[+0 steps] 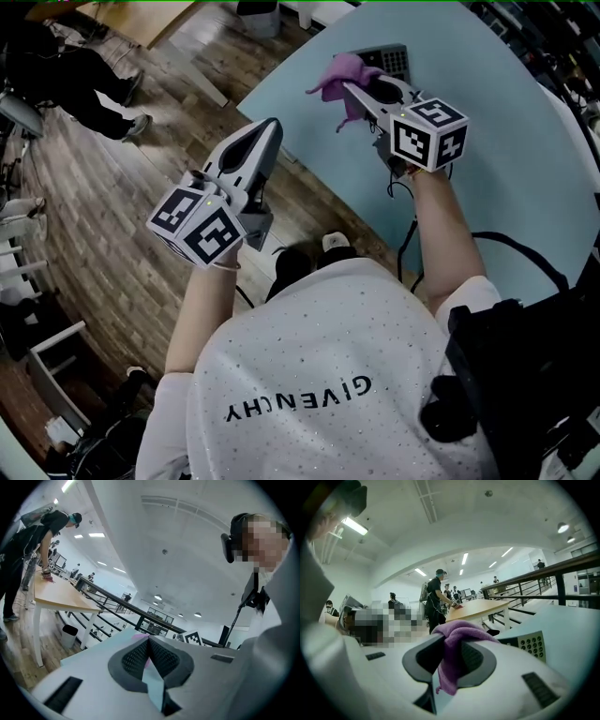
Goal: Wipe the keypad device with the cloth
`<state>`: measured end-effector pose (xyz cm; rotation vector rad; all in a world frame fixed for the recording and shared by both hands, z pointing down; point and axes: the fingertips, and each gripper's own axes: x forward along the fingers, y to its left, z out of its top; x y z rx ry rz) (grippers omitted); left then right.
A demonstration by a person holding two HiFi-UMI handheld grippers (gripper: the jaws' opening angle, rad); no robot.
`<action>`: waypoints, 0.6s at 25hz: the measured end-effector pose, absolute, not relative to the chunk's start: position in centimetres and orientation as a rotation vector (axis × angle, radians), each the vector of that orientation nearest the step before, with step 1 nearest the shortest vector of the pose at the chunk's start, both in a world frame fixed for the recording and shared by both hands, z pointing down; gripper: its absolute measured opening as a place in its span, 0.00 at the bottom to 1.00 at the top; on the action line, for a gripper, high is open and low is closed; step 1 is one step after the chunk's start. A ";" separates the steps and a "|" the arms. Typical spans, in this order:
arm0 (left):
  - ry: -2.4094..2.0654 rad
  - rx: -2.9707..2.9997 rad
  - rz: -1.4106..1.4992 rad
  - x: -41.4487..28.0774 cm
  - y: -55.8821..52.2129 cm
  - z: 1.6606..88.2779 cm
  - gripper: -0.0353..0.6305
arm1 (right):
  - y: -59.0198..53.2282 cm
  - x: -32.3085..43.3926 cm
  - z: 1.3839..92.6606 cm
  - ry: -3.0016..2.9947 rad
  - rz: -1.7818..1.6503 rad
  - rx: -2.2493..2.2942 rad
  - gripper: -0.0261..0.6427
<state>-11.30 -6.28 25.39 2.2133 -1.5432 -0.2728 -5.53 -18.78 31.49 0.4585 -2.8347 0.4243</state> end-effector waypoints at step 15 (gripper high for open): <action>-1.565 2.113 -0.248 -6.1 -10.0 28.9 0.06 | -27.1 2.2 35.4 -2.780 0.399 0.816 0.14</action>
